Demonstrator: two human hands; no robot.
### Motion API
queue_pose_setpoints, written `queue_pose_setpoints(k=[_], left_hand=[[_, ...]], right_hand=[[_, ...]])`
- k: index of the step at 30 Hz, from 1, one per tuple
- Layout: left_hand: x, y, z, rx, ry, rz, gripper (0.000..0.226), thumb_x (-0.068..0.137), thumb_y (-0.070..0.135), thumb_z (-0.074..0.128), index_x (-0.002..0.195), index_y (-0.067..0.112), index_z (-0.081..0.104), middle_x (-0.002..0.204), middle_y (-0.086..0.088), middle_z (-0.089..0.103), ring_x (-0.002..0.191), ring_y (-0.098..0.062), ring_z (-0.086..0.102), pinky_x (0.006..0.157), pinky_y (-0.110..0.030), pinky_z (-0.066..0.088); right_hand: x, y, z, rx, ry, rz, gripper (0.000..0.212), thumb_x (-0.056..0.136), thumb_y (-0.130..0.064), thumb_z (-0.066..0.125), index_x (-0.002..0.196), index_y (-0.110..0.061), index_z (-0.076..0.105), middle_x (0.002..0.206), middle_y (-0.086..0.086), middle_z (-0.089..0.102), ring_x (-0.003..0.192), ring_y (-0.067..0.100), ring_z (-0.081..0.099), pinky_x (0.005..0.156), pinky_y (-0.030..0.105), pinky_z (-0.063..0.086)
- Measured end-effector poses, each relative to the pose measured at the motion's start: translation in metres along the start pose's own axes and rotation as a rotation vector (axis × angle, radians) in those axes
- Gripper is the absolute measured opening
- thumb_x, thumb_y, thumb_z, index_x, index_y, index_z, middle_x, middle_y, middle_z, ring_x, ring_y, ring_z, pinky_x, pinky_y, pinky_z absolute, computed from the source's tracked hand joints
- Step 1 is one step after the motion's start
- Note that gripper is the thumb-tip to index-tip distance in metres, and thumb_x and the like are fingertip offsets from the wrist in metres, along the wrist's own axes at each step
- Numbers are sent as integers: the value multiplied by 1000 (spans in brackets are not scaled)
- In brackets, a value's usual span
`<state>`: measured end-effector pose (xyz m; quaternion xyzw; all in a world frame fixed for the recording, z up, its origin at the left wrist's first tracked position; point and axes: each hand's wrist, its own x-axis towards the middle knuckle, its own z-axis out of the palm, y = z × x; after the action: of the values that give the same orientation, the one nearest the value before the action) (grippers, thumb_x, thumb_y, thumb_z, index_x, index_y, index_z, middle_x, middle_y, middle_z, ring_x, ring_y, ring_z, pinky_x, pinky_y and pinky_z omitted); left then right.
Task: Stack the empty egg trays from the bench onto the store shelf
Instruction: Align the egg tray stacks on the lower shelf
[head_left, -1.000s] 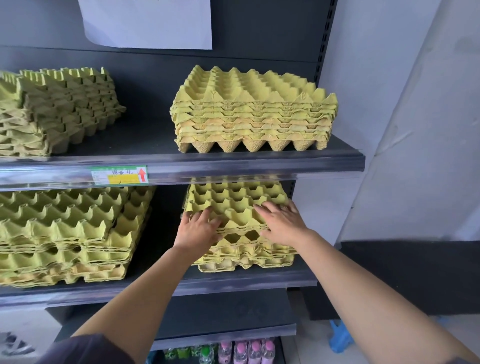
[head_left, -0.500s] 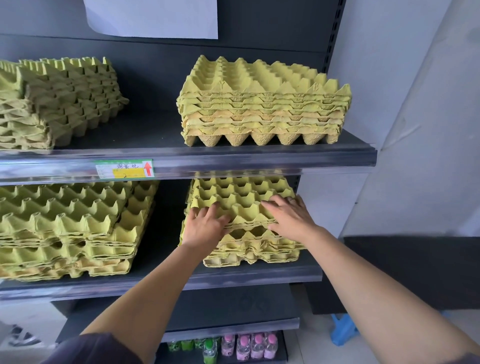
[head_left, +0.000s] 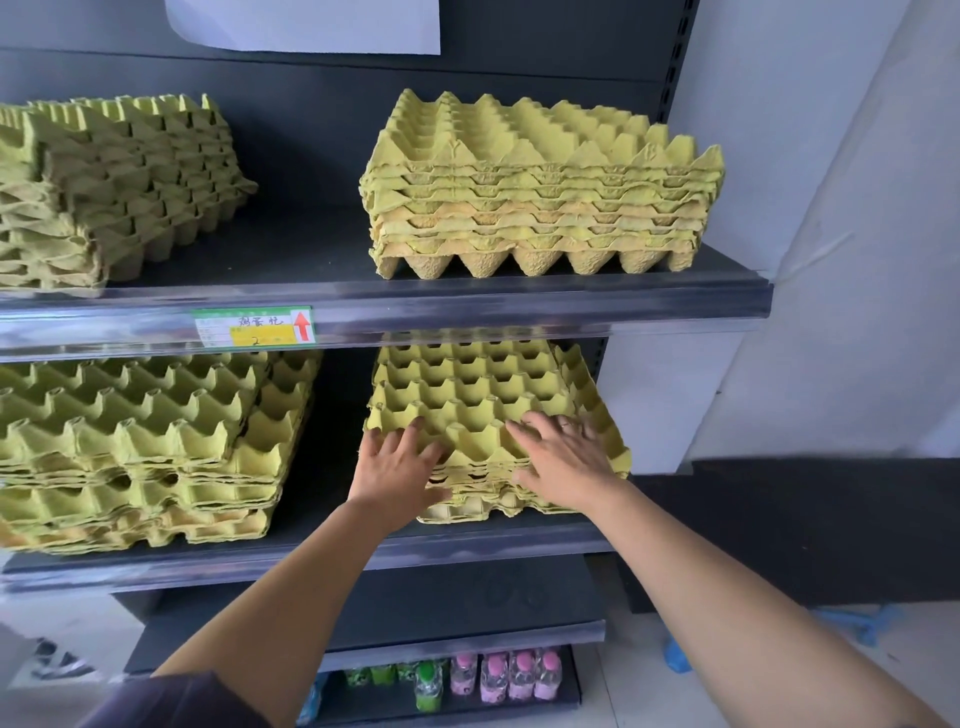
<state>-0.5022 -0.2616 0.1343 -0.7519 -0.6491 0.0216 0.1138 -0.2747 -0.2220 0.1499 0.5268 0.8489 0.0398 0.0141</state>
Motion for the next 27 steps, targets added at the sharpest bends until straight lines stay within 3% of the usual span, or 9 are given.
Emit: queue_pose_setpoints(k=[3,6,8,11,23,27], left_hand=[[-1,1,7,71,-27,-7,71,78,56,62,137,35,29,150,-8,15,131,-27,33,111,-49,14],[-2,3,12,102,13,-24,68,80,31,68,135,34,30,149,-7,20,128,-26,37,112,-48,18],[-3,4,14,127,21,-16,67,79,25,69,135,33,32,149,-9,20,127,-26,39,112,-48,20],[-4,0,18,140,34,21,62,82,20,66,134,30,34,151,-12,18,126,-28,40,112,-49,19],[-5,-11,9,148,97,91,59,81,22,65,130,36,36,150,-12,21,125,-27,43,108,-45,22],[-4,-7,-3,129,180,134,59,66,18,80,118,33,54,139,-15,43,110,-28,58,100,-47,35]], right_hand=[[-4,-5,11,-60,-26,-1,95,78,-66,55,150,-28,6,157,-2,5,139,37,25,112,62,6],[-4,-9,14,-98,21,41,94,81,-41,68,150,-28,6,157,1,8,137,35,29,112,61,11],[-5,-14,17,-124,80,62,87,83,-19,66,149,-28,11,155,2,14,135,35,34,110,60,15],[-6,-17,21,-156,134,73,85,81,-8,65,148,-26,17,153,3,21,130,35,39,108,61,18],[-1,-11,14,-141,117,89,84,79,-18,72,145,-27,21,151,11,22,127,40,43,106,57,26],[-6,4,6,-174,182,83,84,78,-24,74,145,-30,23,151,8,24,127,38,44,105,55,27]])
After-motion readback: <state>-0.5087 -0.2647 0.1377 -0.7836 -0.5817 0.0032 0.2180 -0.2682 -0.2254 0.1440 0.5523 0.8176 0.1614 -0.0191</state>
